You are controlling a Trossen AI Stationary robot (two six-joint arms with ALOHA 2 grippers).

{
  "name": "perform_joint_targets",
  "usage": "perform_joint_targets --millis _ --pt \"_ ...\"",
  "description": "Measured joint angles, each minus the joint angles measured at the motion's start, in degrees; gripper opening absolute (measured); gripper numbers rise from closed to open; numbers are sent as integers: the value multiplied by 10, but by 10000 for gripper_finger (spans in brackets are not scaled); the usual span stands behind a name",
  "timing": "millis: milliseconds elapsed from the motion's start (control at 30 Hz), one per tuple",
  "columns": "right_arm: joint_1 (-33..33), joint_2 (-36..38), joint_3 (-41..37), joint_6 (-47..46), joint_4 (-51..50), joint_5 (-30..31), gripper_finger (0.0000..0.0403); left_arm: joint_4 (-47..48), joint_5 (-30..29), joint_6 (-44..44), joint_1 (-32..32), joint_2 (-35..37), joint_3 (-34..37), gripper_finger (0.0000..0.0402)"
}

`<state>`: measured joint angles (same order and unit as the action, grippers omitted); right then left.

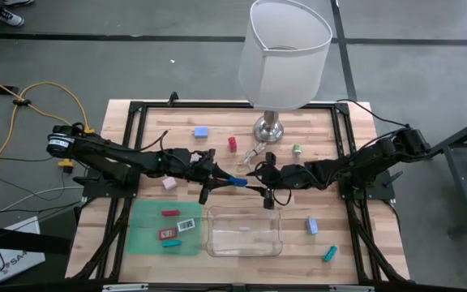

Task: Pick & Place Office items
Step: Put the blue timer into the green bin

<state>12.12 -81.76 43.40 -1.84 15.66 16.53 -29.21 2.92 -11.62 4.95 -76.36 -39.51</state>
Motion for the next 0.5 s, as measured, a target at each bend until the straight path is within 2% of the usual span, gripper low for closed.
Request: perform_joint_targets --millis 333,500 --pt "4 0 0 -16 -19 -1 186 139 -1 5 7 87 0 71" --pt "7 0 0 -31 -22 -3 186 176 -30 -10 35 120 11 71"
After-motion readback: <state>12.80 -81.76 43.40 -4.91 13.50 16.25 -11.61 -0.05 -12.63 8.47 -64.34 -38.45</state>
